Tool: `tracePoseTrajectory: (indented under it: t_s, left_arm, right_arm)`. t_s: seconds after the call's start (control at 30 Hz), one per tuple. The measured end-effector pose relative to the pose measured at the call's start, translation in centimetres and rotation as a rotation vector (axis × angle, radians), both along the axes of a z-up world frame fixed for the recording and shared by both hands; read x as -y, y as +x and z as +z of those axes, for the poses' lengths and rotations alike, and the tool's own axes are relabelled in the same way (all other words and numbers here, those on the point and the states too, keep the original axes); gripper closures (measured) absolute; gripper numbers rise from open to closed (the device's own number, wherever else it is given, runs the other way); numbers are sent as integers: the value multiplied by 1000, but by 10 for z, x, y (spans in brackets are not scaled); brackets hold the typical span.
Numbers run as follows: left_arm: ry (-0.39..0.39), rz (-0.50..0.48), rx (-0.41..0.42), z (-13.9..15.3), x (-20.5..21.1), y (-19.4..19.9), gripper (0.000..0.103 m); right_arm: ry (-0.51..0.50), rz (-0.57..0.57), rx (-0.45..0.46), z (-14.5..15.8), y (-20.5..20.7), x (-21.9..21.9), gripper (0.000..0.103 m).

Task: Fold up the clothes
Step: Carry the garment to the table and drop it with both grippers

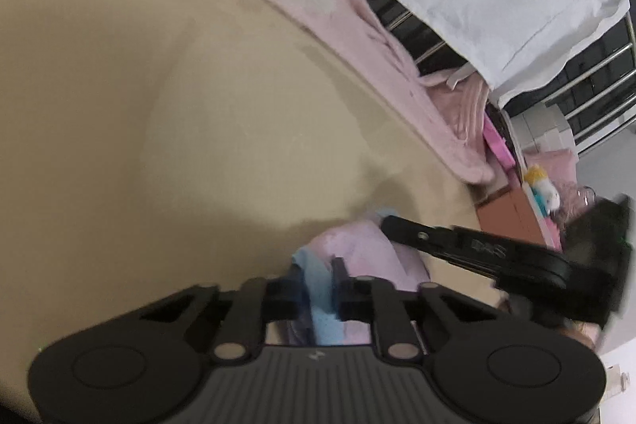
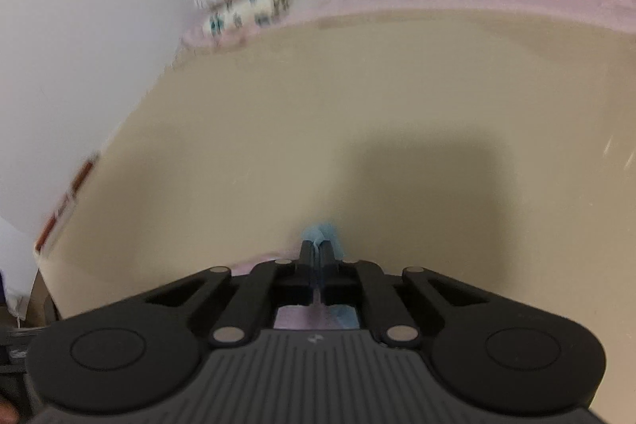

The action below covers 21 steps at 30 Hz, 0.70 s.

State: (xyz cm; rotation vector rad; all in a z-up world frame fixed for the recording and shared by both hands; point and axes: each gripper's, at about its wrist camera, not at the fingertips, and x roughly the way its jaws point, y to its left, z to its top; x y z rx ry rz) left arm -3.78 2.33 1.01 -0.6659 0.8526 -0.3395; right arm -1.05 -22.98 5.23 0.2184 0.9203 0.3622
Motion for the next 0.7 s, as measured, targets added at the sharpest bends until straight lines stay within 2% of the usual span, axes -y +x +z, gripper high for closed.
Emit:
tracePoseTrajectory:
  t_s: [0.03,0.1,0.13,0.2,0.23,0.27,0.3,0.33,0.37,0.4,0.43,0.47,0.5,0.53,0.6,0.63,0.7]
  left_arm:
    - [-14,5,48,16,3,21,96]
    - [-28,3,203,66,6,41,97]
    - [-4,5,323,94,7,36,96]
    - [89,24,550,146,6,19,93]
    - [164,37,601,161,4,11,82]
    - [191,34,591,164,-1,8,70]
    - [205,27,568,163,-7,5,66]
    - [210,20,516,149,-15,1,60]
    - [212,12,457,133,-23,-5,49]
    - [214,4,398,116,-31,-10,45]
    - [219,24,338,99,-43,-19,45]
    - [225,52,277,82,-55,-29,44]
    - [222,72,238,68,-69,-41,44]
    - [216,90,204,55,-83,-52,42]
    - [211,115,166,46,-98,-63,39]
    - [209,126,148,43,-104,-67,37]
    - [205,113,170,46,-100,-64,34]
  right_arm:
    - [-19,-13,35,11,7,-1,101]
    - [-10,-57,160,47,14,2,101]
    - [3,-84,243,75,9,7,101]
    - [-48,-69,481,124,-25,7,101]
    - [-74,-61,601,149,-43,7,101]
    - [-106,-44,638,157,-59,4,101]
    - [-137,-26,672,165,-76,0,101]
    - [-155,-7,656,155,-83,-7,100]
    - [-173,13,638,145,-91,-14,97]
    - [-191,33,620,134,-99,-21,94]
    - [-200,76,522,112,-102,-27,77]
    - [-209,119,422,89,-104,-33,48]
    - [-166,156,357,71,-107,-37,41]
    - [-123,194,292,54,-110,-40,41]
    - [-72,228,267,32,-133,-37,41]
    - [-56,197,267,29,-138,-32,41]
    - [-2,126,267,25,-140,-20,40]
